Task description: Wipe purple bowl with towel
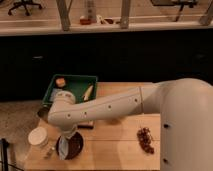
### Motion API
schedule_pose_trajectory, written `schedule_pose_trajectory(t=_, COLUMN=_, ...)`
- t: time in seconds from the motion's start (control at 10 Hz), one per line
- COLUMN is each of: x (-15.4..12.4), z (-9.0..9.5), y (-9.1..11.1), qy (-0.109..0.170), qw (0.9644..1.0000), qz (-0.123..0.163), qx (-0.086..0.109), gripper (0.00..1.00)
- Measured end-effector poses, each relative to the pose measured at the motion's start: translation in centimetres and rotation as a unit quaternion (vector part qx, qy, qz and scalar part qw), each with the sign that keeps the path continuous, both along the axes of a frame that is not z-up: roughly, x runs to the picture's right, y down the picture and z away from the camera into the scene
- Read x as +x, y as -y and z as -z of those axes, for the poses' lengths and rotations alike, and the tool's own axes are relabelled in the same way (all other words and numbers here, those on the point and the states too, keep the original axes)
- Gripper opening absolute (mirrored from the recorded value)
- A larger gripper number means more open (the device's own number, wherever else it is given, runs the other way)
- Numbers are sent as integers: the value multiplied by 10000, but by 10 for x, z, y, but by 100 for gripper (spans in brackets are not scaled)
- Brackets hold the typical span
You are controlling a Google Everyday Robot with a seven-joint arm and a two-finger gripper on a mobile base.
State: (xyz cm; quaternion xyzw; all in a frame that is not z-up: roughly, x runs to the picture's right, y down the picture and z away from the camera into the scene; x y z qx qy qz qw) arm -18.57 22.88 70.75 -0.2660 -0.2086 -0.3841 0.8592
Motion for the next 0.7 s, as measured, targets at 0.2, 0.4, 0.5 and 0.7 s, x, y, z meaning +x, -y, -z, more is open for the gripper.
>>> schedule_pose_trajectory(t=0.2, x=-7, z=0, y=-3, qy=230, qw=9994, qz=231, qx=-118, gripper=0)
schedule_pose_trajectory(t=0.4, x=-19, z=2, y=-8, qy=495, qw=9973, qz=509, qx=-206, gripper=0)
schedule_pose_trajectory(t=0.5, x=-25, z=4, y=-12, qy=615, qw=9957, qz=643, qx=-257, gripper=0)
schedule_pose_trajectory(t=0.7, x=-37, z=13, y=-23, qy=862, qw=9915, qz=906, qx=-367, gripper=0)
